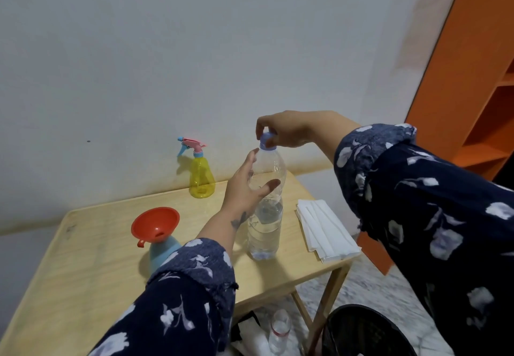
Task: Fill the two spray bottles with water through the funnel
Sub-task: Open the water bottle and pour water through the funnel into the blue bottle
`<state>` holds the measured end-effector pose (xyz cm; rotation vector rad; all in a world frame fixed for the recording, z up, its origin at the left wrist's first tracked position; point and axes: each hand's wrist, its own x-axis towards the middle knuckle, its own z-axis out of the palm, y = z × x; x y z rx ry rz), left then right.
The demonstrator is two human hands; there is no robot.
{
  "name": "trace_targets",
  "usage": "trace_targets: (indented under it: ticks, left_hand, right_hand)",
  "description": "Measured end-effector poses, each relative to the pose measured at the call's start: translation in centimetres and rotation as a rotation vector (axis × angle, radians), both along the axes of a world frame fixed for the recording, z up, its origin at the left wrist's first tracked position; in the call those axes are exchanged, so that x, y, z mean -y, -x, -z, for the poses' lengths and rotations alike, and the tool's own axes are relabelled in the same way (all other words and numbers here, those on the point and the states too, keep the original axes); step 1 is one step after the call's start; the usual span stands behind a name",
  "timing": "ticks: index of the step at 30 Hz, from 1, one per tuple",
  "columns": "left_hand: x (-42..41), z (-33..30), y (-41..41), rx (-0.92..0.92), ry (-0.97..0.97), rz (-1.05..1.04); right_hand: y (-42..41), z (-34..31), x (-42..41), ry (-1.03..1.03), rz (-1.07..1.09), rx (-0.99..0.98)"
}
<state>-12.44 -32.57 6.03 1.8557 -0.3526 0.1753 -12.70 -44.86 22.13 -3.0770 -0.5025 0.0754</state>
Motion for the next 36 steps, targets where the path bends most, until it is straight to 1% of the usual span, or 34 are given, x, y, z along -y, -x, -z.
trace_targets:
  ticks: [4,7,11,13,16,20,24,27,31,34,36]
  left_hand:
    - [0.0,-0.2,-0.1,-0.015,-0.005,0.009]
    - [0.0,-0.1,-0.1,-0.005,-0.015,0.003]
    - [0.0,0.2,-0.3,0.008,-0.016,0.001]
    - [0.1,0.4,-0.3,0.015,-0.008,-0.006]
    - [0.3,0.8,-0.2,0.035,0.011,-0.022]
    - [0.6,1.3,-0.2,0.087,0.004,-0.07]
    - [0.8,2.0,-0.5,0.147,0.003,-0.119]
    - [1.1,2.4,-0.6,0.173,0.001,-0.154]
    - [1.4,2.7,-0.5,0.188,0.018,-0.187]
    - [1.5,2.7,-0.7,0.188,0.014,-0.188]
    - [1.5,2.7,-0.7,0.191,0.012,-0.191]
  right_hand:
    - [0.0,0.0,0.3,-0.012,-0.055,0.059]
    - [0.1,0.5,1.0,-0.144,-0.053,0.106]
    - [0.1,0.7,3.0,-0.319,0.02,0.193]
    - [0.1,2.1,4.2,-0.33,0.089,0.206]
    - [0.0,6.6,5.5,-0.301,0.198,0.131]
    - [0.3,14.7,6.4,-0.339,0.313,0.003]
    - [1.0,23.3,6.7,-0.346,0.395,-0.111]
    - [1.4,28.3,6.8,-0.363,0.428,-0.173]
    - [1.5,31.5,6.9,-0.363,0.46,-0.23]
    - [1.5,31.8,6.9,-0.358,0.46,-0.244]
    - [1.4,30.9,6.6,-0.383,0.442,-0.206]
